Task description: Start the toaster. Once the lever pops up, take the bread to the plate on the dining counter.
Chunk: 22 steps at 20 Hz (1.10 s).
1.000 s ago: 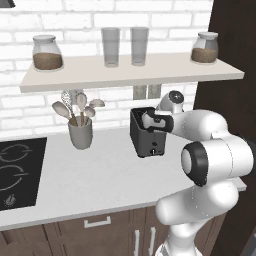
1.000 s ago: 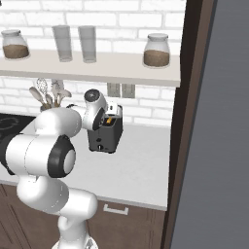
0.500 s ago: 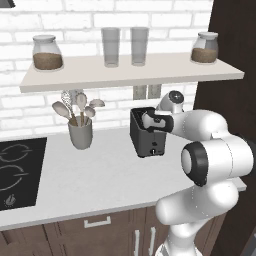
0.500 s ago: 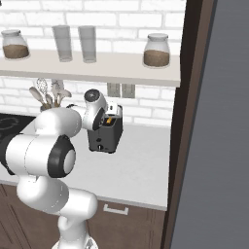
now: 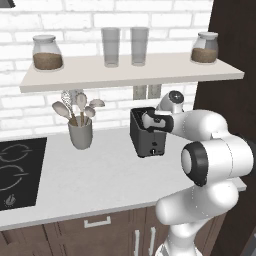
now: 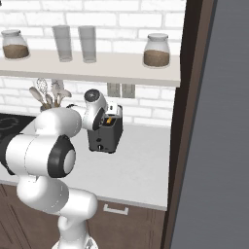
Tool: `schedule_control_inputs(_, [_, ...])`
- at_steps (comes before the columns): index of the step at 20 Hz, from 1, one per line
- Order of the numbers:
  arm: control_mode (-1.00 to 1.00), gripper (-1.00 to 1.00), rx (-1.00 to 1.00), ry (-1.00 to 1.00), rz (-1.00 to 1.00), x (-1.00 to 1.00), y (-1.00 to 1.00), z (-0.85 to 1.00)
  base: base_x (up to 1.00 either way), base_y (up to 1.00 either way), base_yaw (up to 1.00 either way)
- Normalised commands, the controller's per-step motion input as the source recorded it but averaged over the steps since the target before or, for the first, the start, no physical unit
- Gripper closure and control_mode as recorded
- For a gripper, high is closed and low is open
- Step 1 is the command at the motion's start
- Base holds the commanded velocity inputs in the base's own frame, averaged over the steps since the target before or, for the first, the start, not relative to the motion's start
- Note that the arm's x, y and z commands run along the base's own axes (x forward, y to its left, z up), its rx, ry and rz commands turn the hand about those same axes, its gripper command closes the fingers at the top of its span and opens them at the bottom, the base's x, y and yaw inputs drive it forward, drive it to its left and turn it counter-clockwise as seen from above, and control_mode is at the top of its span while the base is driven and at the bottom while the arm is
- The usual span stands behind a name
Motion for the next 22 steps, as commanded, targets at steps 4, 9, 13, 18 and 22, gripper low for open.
schedule_control_inputs(4, [-1.0,-1.0,0.0,0.0,0.0,0.0,0.0,0.0,0.0,0.0,0.0])
schedule_control_inputs(9, [-1.0,-1.0,0.0,0.0,0.0,0.0,0.0,0.0,0.0,0.0,0.0])
schedule_control_inputs(13, [-1.0,-1.0,0.0,0.0,0.0,0.0,0.0,0.0,0.0,0.0,0.0])
schedule_control_inputs(18, [-1.0,-1.0,0.0,0.0,0.0,0.0,0.0,0.0,0.0,0.0,0.0])
schedule_control_inputs(22, [-1.0,-1.0,0.0,0.0,0.0,0.0,0.0,0.0,0.0,0.0,0.0])
